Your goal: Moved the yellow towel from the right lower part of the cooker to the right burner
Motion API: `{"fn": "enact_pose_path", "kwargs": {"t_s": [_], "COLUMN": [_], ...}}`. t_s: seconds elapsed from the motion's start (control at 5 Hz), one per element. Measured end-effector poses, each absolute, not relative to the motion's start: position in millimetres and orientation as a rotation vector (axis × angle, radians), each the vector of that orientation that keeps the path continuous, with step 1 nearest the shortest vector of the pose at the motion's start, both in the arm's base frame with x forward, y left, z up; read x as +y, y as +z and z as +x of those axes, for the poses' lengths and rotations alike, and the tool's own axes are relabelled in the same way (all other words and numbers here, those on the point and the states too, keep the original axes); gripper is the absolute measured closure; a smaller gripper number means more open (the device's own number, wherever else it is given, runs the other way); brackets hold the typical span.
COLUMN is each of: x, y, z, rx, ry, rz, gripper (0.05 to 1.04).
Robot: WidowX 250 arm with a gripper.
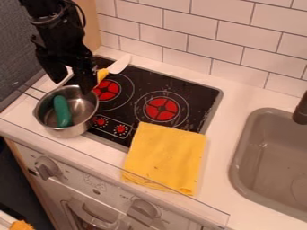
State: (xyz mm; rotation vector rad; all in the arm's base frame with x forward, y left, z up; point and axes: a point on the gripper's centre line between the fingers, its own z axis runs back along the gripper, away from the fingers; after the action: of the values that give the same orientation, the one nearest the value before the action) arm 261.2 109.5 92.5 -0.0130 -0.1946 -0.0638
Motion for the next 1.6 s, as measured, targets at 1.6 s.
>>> {"fn": "enact_pose_path", "kwargs": {"t_s": [1.6], "x": [-50], "y": [9], "z": [270], "rx": [-0.056], "ry": [-0.233], "rz": [0.011], "gripper": [0.083]}}
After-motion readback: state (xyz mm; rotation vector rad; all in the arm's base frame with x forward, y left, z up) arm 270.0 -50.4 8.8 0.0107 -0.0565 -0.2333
